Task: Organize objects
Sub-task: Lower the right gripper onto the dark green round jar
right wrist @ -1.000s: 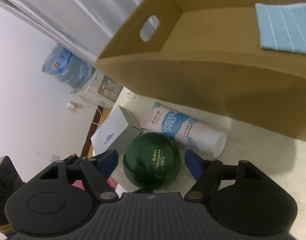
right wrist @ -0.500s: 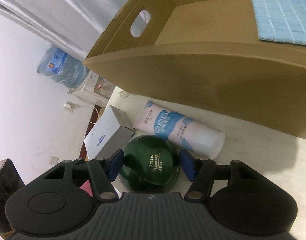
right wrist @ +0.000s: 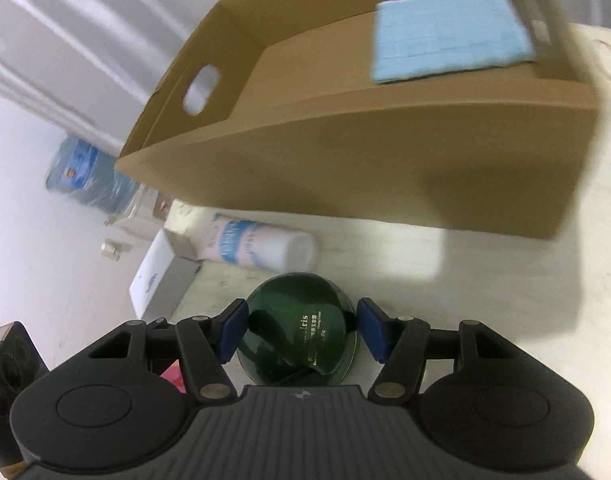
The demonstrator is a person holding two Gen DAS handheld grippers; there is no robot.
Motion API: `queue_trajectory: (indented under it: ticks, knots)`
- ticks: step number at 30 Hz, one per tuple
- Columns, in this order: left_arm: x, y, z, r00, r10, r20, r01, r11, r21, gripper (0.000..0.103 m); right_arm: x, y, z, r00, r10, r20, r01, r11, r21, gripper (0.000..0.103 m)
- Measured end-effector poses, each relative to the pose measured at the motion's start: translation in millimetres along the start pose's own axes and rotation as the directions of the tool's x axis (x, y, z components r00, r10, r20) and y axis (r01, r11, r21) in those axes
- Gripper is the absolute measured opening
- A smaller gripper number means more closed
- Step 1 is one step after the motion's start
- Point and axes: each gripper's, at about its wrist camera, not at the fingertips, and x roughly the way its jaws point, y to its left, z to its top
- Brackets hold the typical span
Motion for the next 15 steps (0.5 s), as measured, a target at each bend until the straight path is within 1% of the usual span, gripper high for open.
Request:
queue_trajectory:
  ticks: [3,6,7,9,13,15]
  knots:
    - [4.6,-13.4,0.1,1.000,-0.019,-0.010,0.020,0.999,0.040,0.077,-9.1,-16.1,-3.3,1.000,-0.003,0.013,0.002,0.999,0.039,0.063]
    - [4.8,-21.3,0.5,1.000,-0.004,-0.024,0.006,0.997,0.078,0.077,-13.8,-23.0,-6.7,1.000,-0.001,0.026,-0.001,0.998,0.057,0.064]
    - [3.2,-23.3,0.0,1.000,0.003,-0.026,-0.001,0.996,0.090,0.078,-15.1,-23.6,-7.2,1.000,-0.004,0.031,0.002,0.999,0.054,0.064]
    - [1.6,-25.9,-1.3,0.999,0.013,-0.044,-0.008,0.994,0.107,0.084,-16.4,-23.0,-6.8,0.999,-0.009,0.036,0.007,0.999,0.041,0.064]
    - [8.6,-24.9,-7.3,0.997,0.036,-0.069,-0.027,0.992,0.121,0.084,-15.5,-17.8,-9.0,0.999,-0.009,0.032,0.009,1.000,-0.006,0.064]
    - [12.5,-22.2,-8.6,0.996,0.047,-0.078,-0.037,0.992,0.123,0.080,-11.7,-12.0,-9.1,1.000,-0.013,0.025,0.014,0.999,-0.035,0.065]
